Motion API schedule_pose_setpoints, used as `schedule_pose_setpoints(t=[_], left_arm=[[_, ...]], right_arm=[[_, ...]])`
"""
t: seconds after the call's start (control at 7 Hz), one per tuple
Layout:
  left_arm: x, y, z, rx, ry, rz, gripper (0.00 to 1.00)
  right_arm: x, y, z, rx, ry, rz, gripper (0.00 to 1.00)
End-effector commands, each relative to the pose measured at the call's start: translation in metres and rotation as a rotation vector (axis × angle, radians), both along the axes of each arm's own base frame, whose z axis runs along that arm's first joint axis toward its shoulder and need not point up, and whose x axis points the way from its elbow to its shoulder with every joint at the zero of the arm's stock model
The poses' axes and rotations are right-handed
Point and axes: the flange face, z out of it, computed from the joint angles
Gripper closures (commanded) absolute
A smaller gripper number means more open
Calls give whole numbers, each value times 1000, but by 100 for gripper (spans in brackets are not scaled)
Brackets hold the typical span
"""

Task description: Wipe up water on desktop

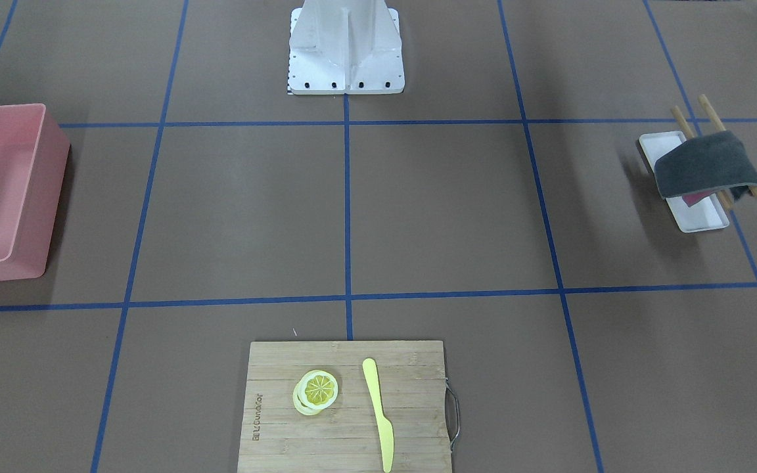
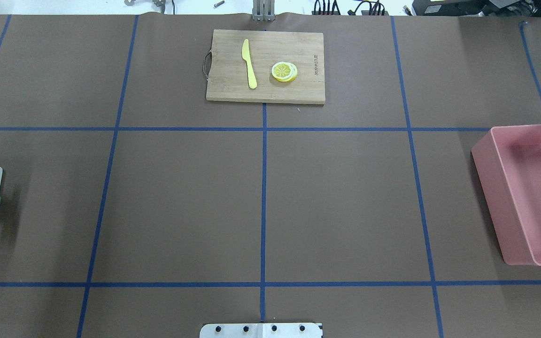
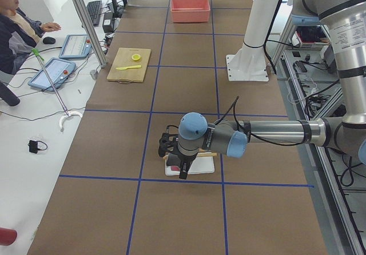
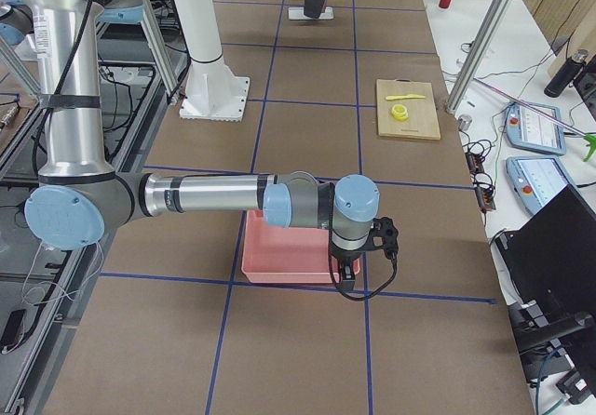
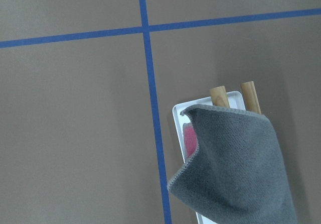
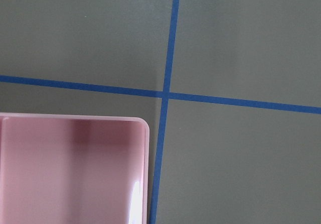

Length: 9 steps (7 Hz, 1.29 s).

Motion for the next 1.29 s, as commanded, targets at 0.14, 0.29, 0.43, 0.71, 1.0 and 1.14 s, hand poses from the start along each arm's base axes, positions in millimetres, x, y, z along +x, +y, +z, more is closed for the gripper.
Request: schedule_pose_setpoints(t=[0.14,0.29,0.43,0.71,1.0,1.14], left_arm=[[0,0,-1,9,-4,-3,2],[-1,0,4,1,-9,-3,2],[-1,1,9,-9,-8,-3,2],[0,1,10,-8,1,0,2],[-1,1,8,-6,2,-2,2],[-1,1,10,-16,2,-2,2]], right_arm=[[5,3,2,-5,-2,11,0],[5,2,1,-3,-2,11,0],[5,1,0,0,-2,11,0],[5,0,-1,1,-1,11,0],[5,1,0,0,0,11,0],[5,1,0,0,-1,11,0]])
